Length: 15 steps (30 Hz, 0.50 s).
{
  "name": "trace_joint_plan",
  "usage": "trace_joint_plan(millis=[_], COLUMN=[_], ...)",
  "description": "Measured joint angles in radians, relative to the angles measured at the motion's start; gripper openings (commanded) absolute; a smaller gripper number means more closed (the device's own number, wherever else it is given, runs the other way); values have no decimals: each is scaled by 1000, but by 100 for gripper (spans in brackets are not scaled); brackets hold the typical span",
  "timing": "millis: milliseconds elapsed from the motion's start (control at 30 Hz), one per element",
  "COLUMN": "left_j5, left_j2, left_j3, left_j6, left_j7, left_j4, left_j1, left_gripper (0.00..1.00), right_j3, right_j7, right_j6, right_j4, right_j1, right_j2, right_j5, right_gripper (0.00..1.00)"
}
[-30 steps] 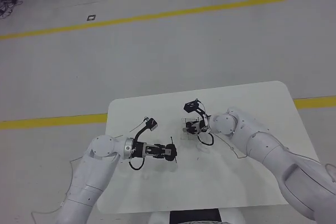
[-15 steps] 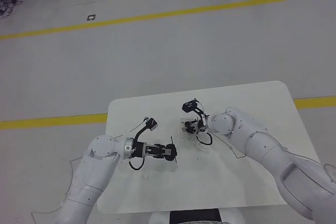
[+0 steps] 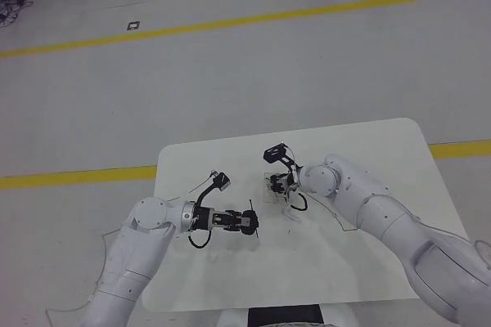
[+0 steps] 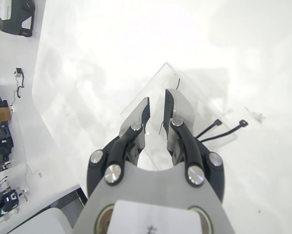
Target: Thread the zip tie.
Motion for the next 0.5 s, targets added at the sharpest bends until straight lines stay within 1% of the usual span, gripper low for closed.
trace_joint_plan(millis=[300, 367, 400, 500], left_j5=[0, 0, 0, 0], left_j2=[0, 0, 0, 0], left_j3=[0, 0, 0, 0], left_j6=[0, 0, 0, 0], left_j7=[0, 0, 0, 0], left_j4=[0, 0, 0, 0], left_j1=[0, 0, 0, 0], left_gripper=[0, 0, 0, 0], right_j3=[-2, -6, -9, -14], right_j7=[58, 74, 83, 106], right_j6=[98, 128, 145, 172], right_j4=[-72, -90, -99, -119], right_j1=[-10, -9, -8, -6], right_j2=[1, -1, -2, -5], right_j5=[-80, -107, -123, -151], right_gripper=[18, 15, 15, 18])
